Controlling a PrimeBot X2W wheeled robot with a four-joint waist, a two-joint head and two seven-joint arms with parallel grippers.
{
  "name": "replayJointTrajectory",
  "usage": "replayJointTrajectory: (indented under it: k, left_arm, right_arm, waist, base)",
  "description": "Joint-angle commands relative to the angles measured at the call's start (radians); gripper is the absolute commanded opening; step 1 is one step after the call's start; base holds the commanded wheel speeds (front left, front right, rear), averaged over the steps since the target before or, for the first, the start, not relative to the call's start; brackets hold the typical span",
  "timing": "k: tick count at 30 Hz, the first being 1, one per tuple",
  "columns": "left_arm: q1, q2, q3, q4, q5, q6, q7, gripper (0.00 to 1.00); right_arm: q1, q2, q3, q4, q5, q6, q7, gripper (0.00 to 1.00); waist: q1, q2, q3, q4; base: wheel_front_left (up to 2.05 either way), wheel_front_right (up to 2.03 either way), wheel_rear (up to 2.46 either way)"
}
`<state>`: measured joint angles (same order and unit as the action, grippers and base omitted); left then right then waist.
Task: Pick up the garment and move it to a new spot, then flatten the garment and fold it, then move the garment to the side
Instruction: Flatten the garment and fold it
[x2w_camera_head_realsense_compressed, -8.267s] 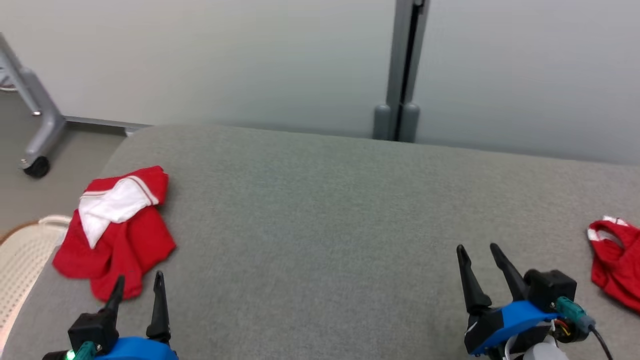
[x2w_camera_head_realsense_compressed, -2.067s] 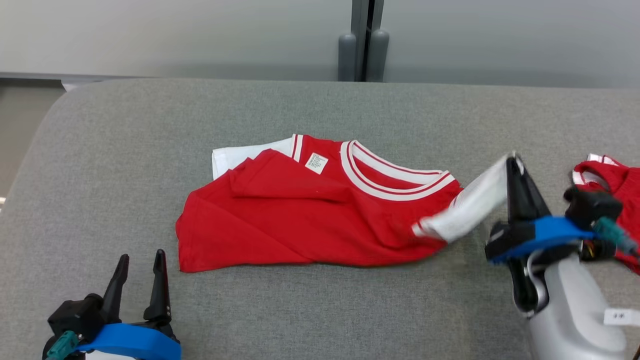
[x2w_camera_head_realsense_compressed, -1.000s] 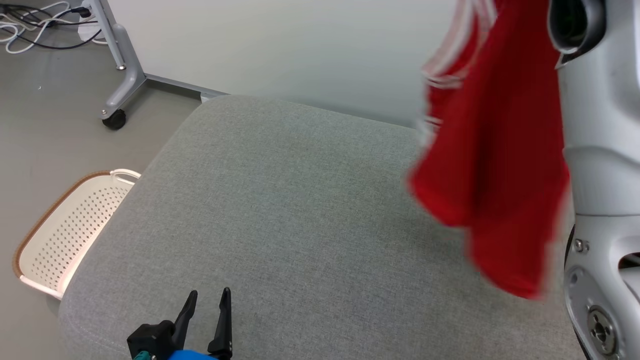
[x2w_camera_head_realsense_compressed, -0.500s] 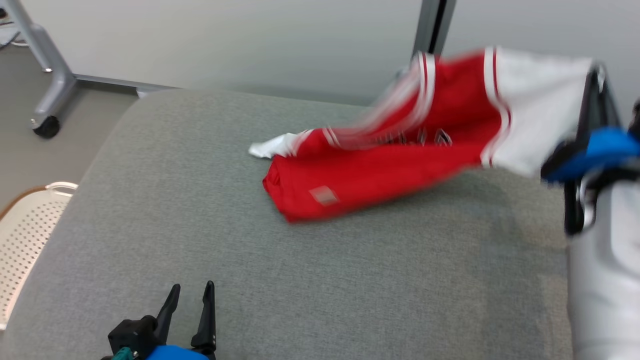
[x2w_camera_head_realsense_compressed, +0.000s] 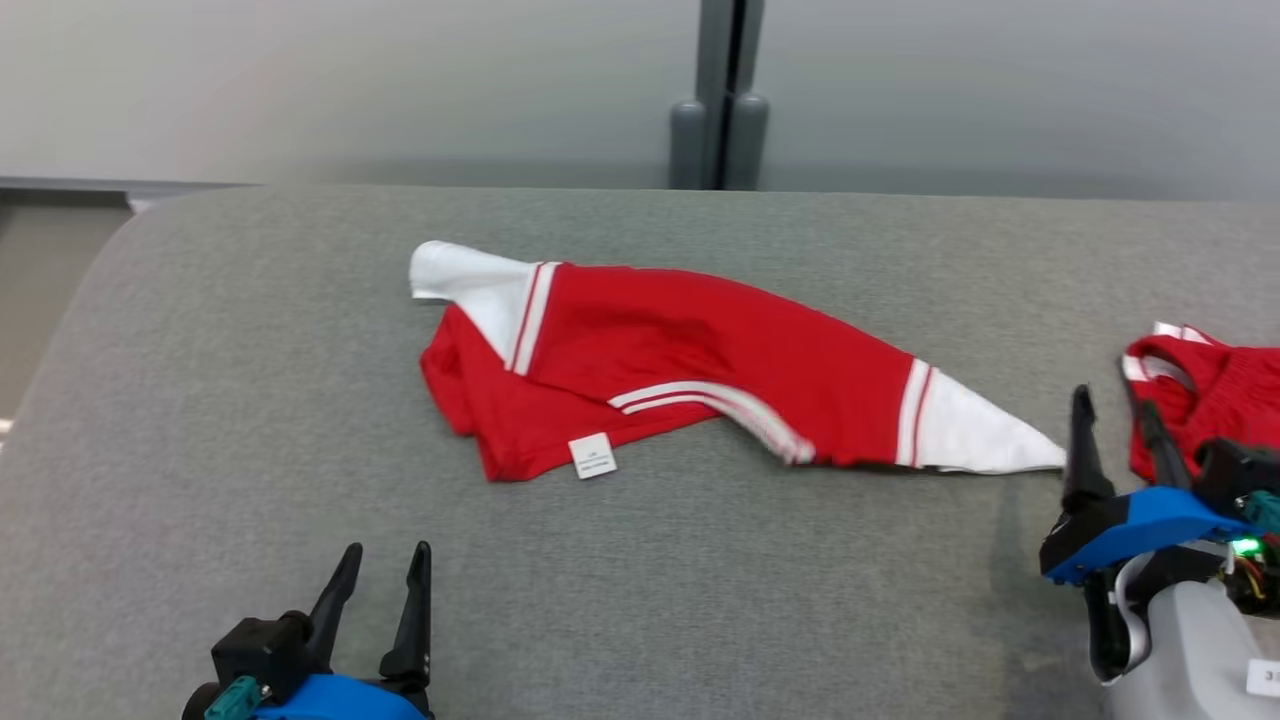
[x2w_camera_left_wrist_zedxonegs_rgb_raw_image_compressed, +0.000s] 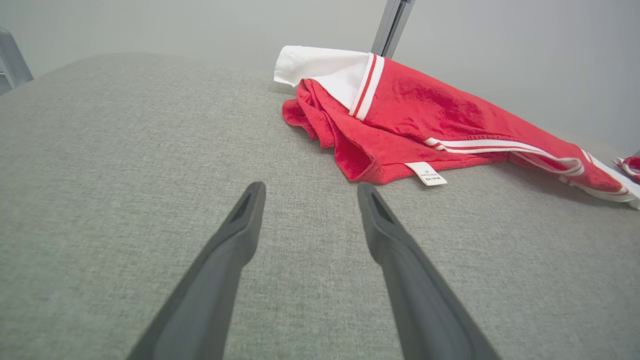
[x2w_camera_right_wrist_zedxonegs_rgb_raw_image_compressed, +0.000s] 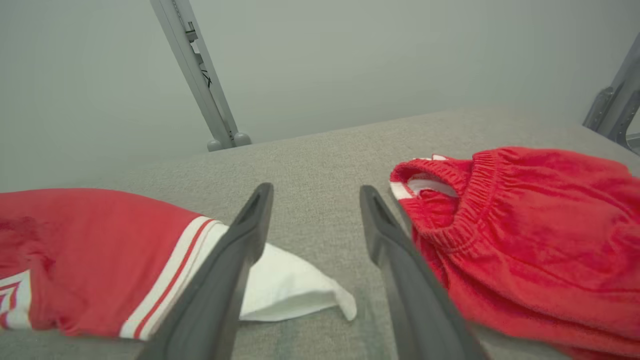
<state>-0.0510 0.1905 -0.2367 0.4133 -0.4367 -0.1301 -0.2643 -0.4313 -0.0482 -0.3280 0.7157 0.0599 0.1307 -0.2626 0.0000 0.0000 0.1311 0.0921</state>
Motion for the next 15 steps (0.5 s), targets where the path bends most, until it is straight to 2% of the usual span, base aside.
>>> replayJointTrajectory:
  k: [1,9,15]
  left_arm:
    - [-0.018,0.000,-0.017,-0.007,-0.006,-0.001,0.000,1.00]
    - [-0.039,0.017,-0.079,0.009,-0.044,-0.001,0.000,1.00]
    - [-0.064,0.044,-0.081,0.035,-0.082,-0.001,0.000,1.00]
  right_arm:
    - [0.043,-0.004,0.039,-0.038,0.027,0.000,-0.003,1.00]
    - [0.126,-0.004,0.191,-0.168,0.138,0.000,-0.003,1.00]
    - [0.161,-0.004,0.271,-0.251,0.188,0.000,-0.003,1.00]
  waist:
    - [0.0000,0.0000,-0.012,-0.034]
    - [0.0000,0.0000,0.020,-0.129]
    - [0.0000,0.0000,0.065,-0.194]
  base:
    - [0.00,0.00,0.00]
    - [0.00,0.00,0.00]
    - [0.00,0.00,0.00]
